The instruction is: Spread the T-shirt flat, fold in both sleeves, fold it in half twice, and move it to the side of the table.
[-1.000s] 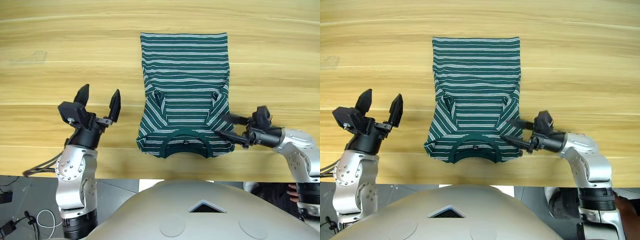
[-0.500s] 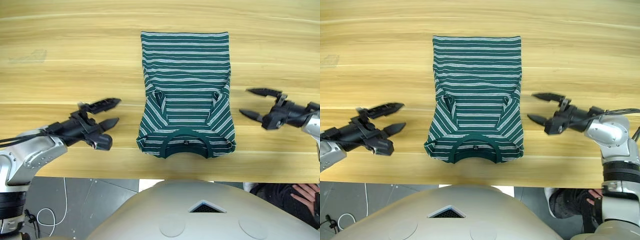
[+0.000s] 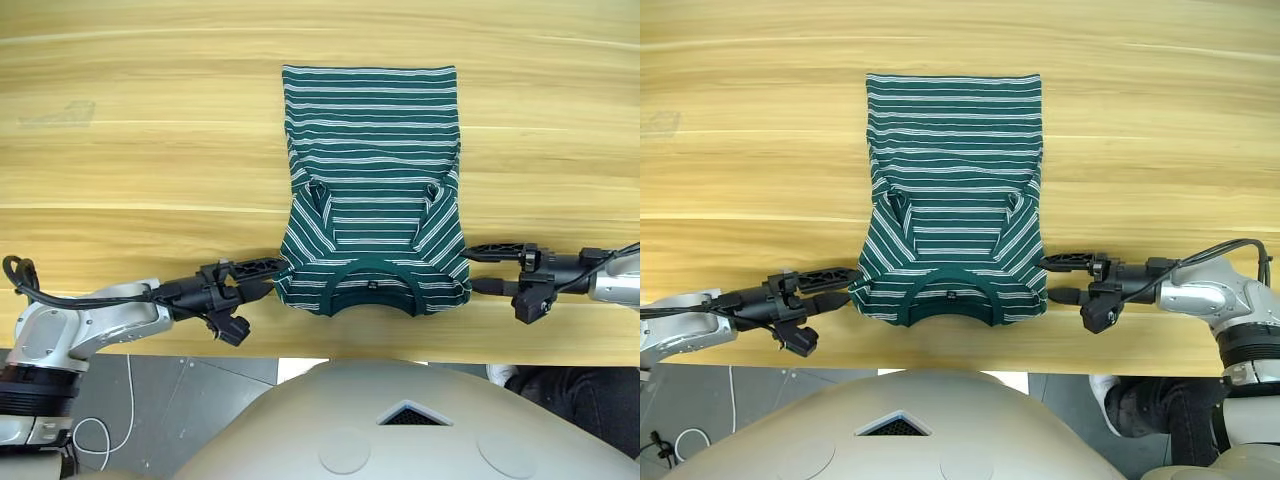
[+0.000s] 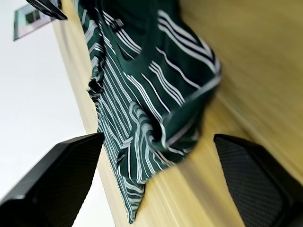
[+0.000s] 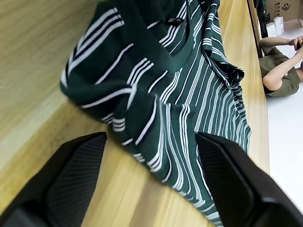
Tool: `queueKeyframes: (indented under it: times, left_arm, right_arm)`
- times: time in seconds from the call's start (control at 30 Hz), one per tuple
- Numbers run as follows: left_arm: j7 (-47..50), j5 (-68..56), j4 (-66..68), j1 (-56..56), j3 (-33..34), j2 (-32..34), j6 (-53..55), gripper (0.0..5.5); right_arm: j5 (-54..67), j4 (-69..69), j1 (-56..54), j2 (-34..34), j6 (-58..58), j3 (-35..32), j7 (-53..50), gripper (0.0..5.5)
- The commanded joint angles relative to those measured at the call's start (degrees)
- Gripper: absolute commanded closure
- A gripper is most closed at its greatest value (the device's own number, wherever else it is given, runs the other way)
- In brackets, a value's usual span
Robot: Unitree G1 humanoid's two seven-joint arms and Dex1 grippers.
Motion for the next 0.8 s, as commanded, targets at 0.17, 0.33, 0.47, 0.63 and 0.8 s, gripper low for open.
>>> queueKeyframes:
  times: [0.17, 0.33, 0.47, 0.63, 0.8]
  left_arm:
    - [-1.34, 0.72, 2.93, -4.73, -5.03, -0.23, 1.13, 1.18]
    - [-0.70, 1.58, 4.50, -4.80, -6.36, 0.69, 1.70, 1.18]
    - [0.15, 2.16, 5.64, -4.92, -7.22, 1.16, 2.16, 1.54]
    - [0.57, 2.39, 6.16, -5.68, -8.15, 1.60, 2.34, 2.51]
    - [1.72, 3.28, 7.21, -6.19, -9.19, 1.74, 2.65, 3.33]
  right_arm:
    - [3.52, -2.82, 2.63, -1.22, 4.59, 5.07, -0.04, 2.00]
    - [4.49, -3.72, 3.30, -1.57, 5.39, 6.09, -0.45, 2.95]
    - [4.50, -4.12, 3.48, -1.53, 5.62, 6.40, -0.64, 3.80]
    - [4.43, -4.29, 3.66, -1.21, 5.94, 6.61, -1.14, 4.82]
    - [4.02, -3.98, 3.49, -0.97, 5.98, 6.71, -1.27, 5.50]
